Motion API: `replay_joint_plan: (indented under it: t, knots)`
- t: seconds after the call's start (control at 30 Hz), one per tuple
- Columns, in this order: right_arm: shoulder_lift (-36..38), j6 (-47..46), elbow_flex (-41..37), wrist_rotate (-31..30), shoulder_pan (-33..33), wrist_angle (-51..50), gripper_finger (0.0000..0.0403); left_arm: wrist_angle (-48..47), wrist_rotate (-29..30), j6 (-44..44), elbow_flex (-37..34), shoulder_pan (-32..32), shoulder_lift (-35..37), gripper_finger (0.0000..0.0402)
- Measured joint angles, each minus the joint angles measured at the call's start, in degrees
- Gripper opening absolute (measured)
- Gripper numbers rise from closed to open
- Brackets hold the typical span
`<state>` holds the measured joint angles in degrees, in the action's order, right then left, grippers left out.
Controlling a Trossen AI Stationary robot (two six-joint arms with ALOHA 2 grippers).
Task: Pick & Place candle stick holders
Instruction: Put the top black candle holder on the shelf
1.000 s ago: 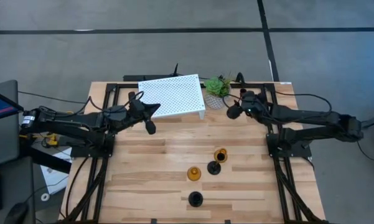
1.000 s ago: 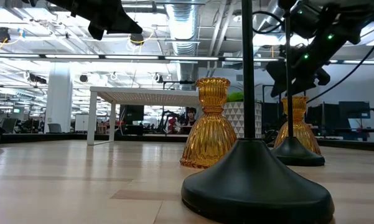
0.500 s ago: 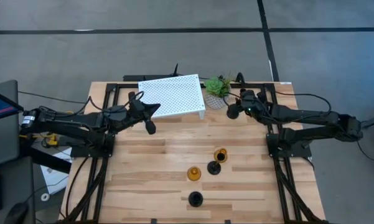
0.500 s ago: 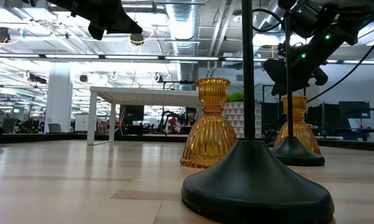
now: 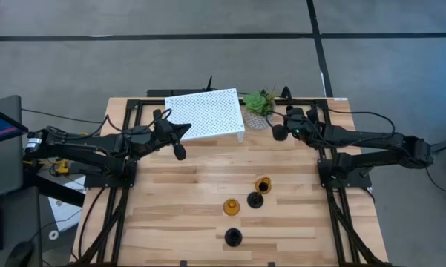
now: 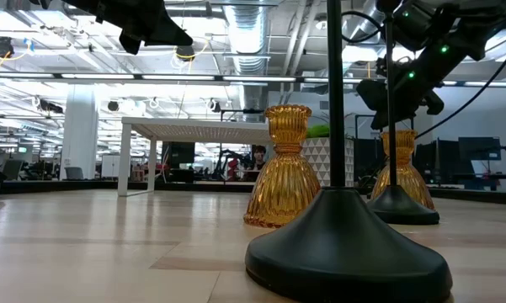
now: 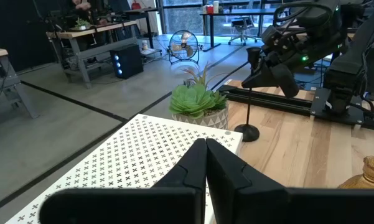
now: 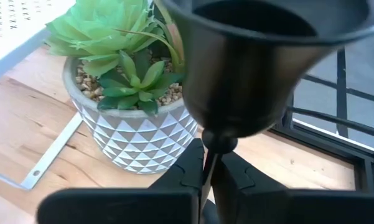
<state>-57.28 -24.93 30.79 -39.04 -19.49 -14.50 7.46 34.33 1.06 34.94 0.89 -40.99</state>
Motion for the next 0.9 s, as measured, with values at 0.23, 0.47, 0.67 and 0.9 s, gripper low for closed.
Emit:
replay_joint_plan:
  t: [0.23,0.47,0.67,0.9]
  knots:
    - [1.2,-0.2,4.7,1.8,2.0,-9.4,0.0005,0.0,0.0,0.0,0.0,0.0,0.0,0.0008]
    - [3.1,-0.2,17.1,4.1,3.9,-23.5,0.0003,0.0,0.0,0.0,0.0,0.0,0.0,0.0008]
    - [3.2,1.2,27.9,8.8,5.4,-26.3,0.0001,0.0,0.0,0.0,0.0,0.0,0.0,0.0008]
    - [-0.3,5.9,37.7,13.3,6.7,-26.0,0.0001,0.0,0.0,-0.6,0.0,0.0,0.1,0.0008]
